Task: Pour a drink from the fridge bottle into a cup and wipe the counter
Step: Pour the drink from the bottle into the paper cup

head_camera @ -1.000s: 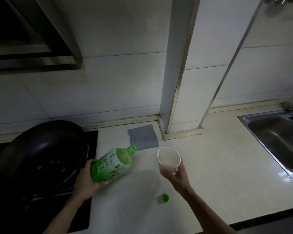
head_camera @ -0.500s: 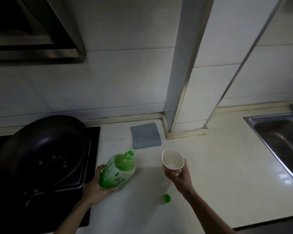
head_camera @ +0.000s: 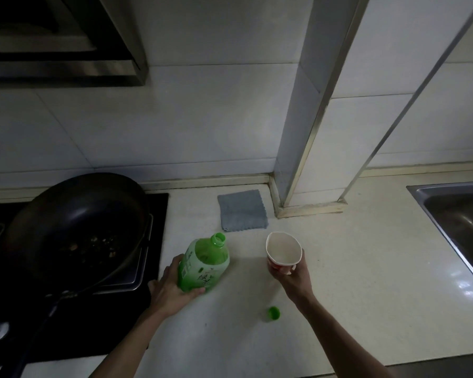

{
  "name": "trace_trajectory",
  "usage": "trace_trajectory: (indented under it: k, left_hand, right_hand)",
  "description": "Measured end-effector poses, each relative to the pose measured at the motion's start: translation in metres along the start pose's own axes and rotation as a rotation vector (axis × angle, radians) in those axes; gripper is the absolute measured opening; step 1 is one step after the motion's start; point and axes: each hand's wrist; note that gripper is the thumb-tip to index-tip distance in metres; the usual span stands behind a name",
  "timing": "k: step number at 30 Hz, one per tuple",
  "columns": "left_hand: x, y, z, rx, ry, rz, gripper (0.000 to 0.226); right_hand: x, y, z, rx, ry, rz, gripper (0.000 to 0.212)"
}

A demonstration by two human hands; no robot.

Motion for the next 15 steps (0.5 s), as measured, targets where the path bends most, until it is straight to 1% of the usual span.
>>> trace_trajectory:
  k: [10, 13, 15]
  left_hand:
    - [0.008, -0.004, 0.003, -0.024, -0.025, 0.022, 0.104]
    - [0.01, 0.0, 0.003, -0.021, -0.036, 0.051, 0.107]
    - [0.012, 0.001, 0.001, -0.015, -0.058, 0.052, 0.103]
  right_hand:
    - [0.004, 0.001, -0.006, 0.049, -0.023, 0.05, 0.071]
    - [0.006, 0.001, -0.008, 0.081, -0.023, 0.066, 0.067]
    - [0.007, 0.003, -0.009, 0.078, -0.029, 0.067, 0.065]
Point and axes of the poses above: each hand's wrist, its own z-axis towards the middle knuckle, its own x-axis out of the palm, y = z × x, and after that the axes turned 4 degrees about x, right-handed
